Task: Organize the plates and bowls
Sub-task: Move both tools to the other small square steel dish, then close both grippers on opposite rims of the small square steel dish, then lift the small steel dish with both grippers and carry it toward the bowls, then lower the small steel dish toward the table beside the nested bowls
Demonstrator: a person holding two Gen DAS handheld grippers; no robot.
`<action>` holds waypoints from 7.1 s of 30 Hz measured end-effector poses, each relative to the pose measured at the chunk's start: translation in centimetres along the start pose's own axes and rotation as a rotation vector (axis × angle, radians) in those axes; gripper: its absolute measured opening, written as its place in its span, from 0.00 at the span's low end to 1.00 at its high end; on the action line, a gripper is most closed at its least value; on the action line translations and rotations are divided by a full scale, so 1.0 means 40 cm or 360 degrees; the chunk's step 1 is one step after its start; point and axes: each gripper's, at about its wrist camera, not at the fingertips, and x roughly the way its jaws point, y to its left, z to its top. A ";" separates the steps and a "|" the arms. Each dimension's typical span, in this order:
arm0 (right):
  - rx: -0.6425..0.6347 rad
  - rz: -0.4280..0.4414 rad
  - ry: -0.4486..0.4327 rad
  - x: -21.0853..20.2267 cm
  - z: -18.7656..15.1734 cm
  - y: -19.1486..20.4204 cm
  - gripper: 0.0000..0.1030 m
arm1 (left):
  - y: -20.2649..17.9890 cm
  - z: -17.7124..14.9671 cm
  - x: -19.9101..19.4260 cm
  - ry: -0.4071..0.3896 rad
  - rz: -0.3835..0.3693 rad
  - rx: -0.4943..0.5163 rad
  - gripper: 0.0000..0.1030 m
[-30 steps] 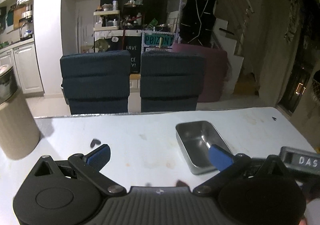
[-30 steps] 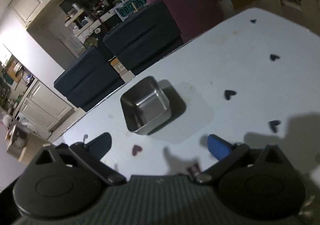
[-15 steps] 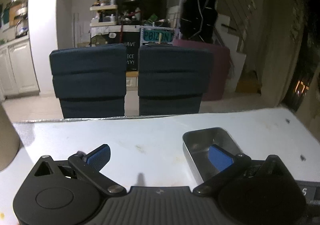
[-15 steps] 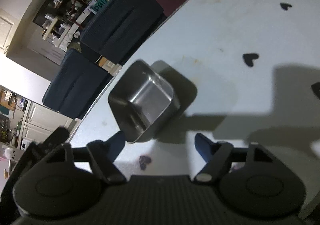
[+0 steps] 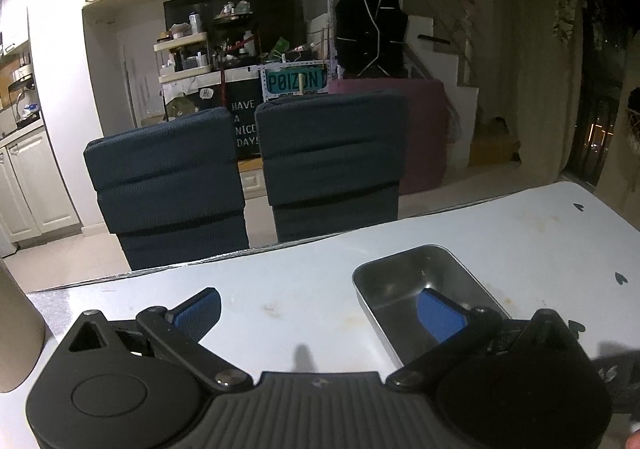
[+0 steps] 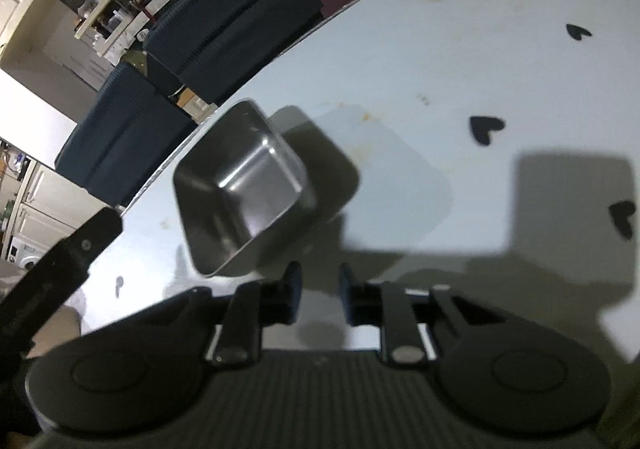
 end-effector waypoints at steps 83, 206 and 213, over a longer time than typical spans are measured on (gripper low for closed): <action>0.0130 0.0291 0.0049 0.000 0.037 0.000 0.18 | -0.026 0.021 0.077 -0.0089 -0.0067 0.0203 0.81; -0.0995 -0.0112 0.0051 -0.526 -0.135 -0.249 0.05 | -0.374 -0.316 -0.428 0.0583 -0.0411 -0.0036 0.07; -0.1013 -0.0143 0.0069 -0.512 -0.138 -0.250 0.05 | -0.382 -0.327 -0.420 0.0613 -0.0409 -0.0020 0.07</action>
